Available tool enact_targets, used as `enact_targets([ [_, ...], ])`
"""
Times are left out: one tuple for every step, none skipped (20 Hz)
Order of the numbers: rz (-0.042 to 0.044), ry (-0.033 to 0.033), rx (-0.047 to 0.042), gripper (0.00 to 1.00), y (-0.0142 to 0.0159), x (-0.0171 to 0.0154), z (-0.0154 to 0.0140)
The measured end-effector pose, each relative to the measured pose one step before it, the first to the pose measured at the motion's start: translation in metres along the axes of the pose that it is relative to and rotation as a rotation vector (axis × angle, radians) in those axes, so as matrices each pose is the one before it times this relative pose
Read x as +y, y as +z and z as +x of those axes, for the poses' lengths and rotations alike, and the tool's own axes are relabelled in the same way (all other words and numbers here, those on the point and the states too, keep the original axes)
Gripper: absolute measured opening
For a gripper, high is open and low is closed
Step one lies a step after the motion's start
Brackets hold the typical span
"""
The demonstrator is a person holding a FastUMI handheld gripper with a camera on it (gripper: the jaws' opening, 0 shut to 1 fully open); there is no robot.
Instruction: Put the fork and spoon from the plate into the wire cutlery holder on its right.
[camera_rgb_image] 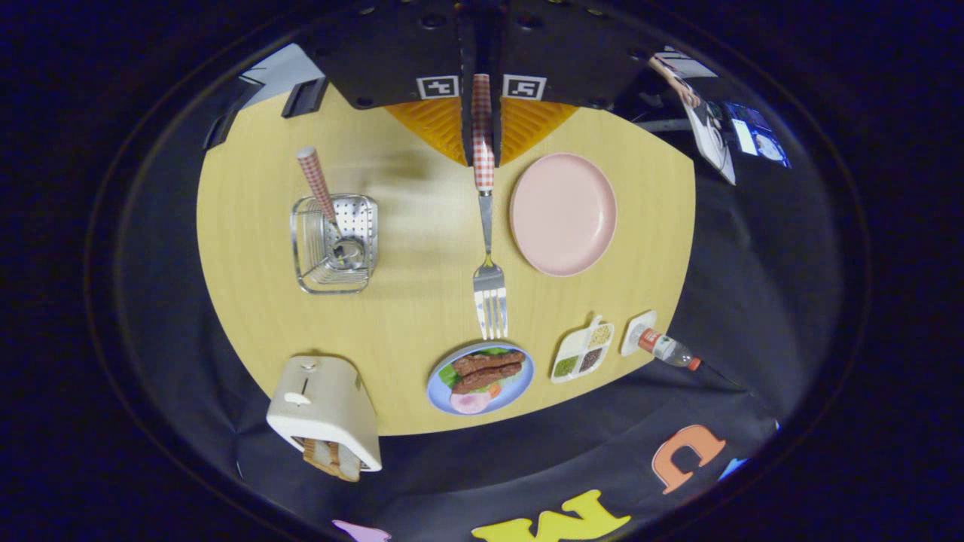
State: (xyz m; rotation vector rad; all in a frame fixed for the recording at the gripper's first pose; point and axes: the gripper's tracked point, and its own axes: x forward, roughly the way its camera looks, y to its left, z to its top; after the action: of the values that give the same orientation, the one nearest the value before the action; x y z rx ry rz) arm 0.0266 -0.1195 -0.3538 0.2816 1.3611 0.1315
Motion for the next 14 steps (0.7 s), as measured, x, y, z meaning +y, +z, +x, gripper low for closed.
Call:
enact_targets([
  [0.00635,0.00437,-0.00781,0.07,0.00292,-0.00825,-0.00816],
  [0.0013,-0.00135,-0.00602,0.07,0.00187,-0.00801,-0.00755],
  [-0.00054,-0.00616,-0.00522,0.07,0.00268,-0.0077,-0.00743],
  [0.00154,-0.00044,-0.00376,0.07,0.00178,-0.00804,-0.00591],
  [-0.00167,-0.00323,0.00135,0.07,0.00155,-0.00722,-0.00481],
  [-0.00164,-0.01302,0.00781,0.07,-0.00136,-0.00852,-0.00393],
  [0.00518,-0.01259,0.00986,0.07,-0.00098,-0.00865,-0.00308],
  [0.00577,-0.00774,0.02232,0.07,-0.00474,-0.00665,-0.00163],
  [-0.00124,-0.01048,0.03051,0.07,-0.00436,-0.00756,-0.00031],
  [-0.00167,-0.01725,0.02614,0.07,-0.00304,-0.00959,0.00037],
  [-0.00262,-0.01155,0.02343,0.07,-0.00069,-0.00699,0.00083],
  [0.00398,-0.00865,0.02801,0.07,-0.00251,-0.00542,0.00055],
  [0.00763,-0.0067,0.03237,0.07,-0.0012,-0.0056,0.00223],
  [0.00819,-0.00588,0.03476,0.07,-0.00088,-0.00368,0.00196],
])
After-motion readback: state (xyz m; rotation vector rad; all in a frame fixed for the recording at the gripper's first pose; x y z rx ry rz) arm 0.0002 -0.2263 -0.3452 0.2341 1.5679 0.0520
